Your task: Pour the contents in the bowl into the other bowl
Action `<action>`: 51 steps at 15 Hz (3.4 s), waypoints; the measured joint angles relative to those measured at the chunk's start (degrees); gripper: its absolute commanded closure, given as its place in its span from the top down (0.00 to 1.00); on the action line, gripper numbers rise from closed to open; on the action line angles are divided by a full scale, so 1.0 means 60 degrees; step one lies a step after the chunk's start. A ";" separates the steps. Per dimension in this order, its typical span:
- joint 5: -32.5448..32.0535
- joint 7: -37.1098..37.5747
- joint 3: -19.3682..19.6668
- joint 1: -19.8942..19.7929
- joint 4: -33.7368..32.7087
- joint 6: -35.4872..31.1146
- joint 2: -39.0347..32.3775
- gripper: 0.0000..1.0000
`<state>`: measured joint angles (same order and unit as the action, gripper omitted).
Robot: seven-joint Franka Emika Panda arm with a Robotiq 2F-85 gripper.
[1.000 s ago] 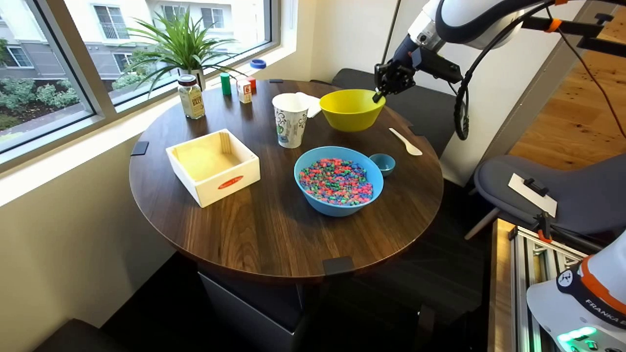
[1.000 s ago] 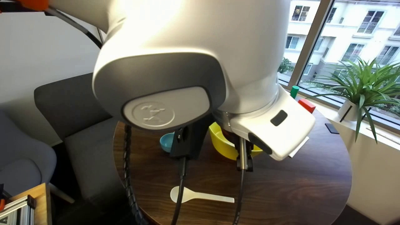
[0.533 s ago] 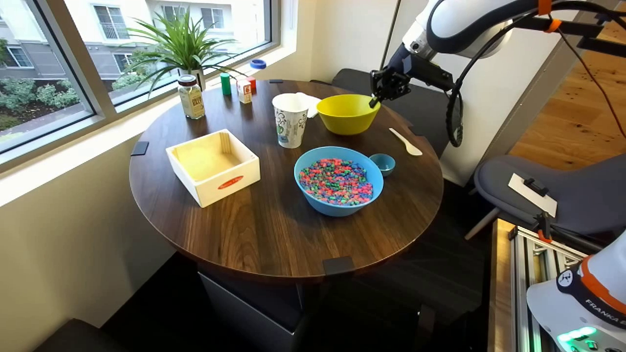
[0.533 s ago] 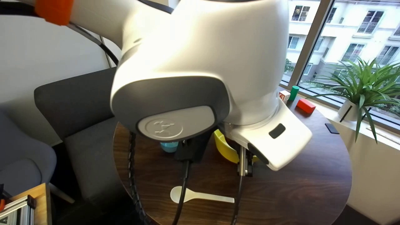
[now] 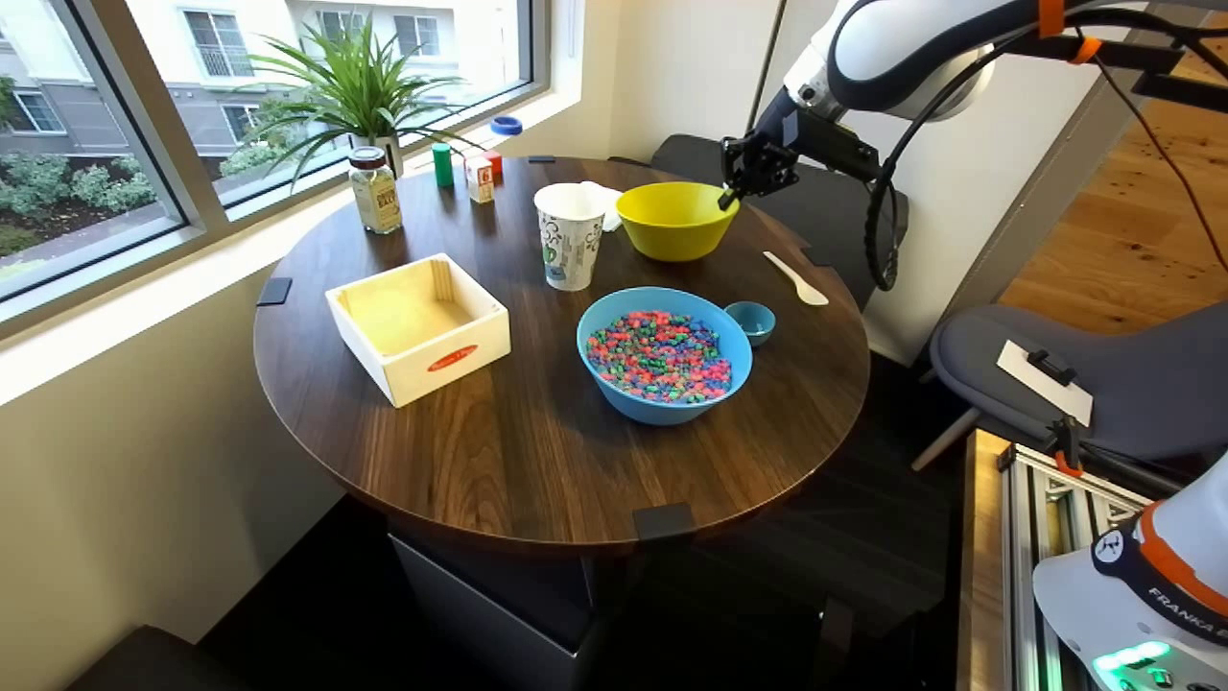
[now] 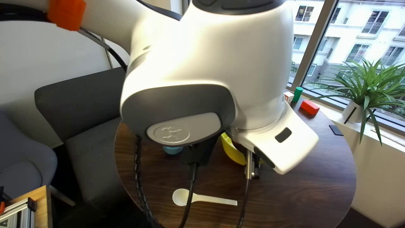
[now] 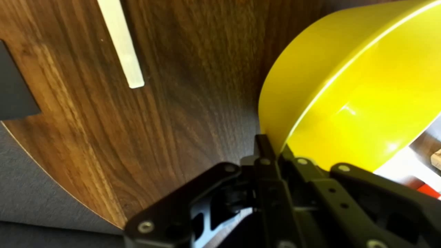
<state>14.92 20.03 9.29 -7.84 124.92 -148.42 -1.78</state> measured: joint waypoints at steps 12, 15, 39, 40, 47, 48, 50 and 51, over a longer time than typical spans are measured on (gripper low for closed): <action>0.0021 0.0005 -0.0001 0.0000 -0.0052 0.0000 -0.0060 0.19; 0.0021 0.0005 0.0000 0.0000 -0.0055 0.0000 -0.0120 0.33; -0.0523 0.1013 -0.0185 0.0060 -0.0372 0.0031 0.0470 1.00; -0.0683 0.1286 -0.0224 0.0066 -0.0374 0.0059 0.0548 1.00; -0.1860 0.2934 -0.0634 0.0076 -0.0504 0.1267 0.1181 1.00; -0.1943 0.3063 -0.0708 0.0080 -0.0531 0.1493 0.1282 1.00; -0.2073 0.3280 -0.0862 0.0088 -0.0571 0.1877 0.1481 1.00; -0.2122 0.3362 -0.0933 0.0096 -0.0575 0.2016 0.1582 1.00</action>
<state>2.19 40.20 3.69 -7.27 121.48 -136.33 7.71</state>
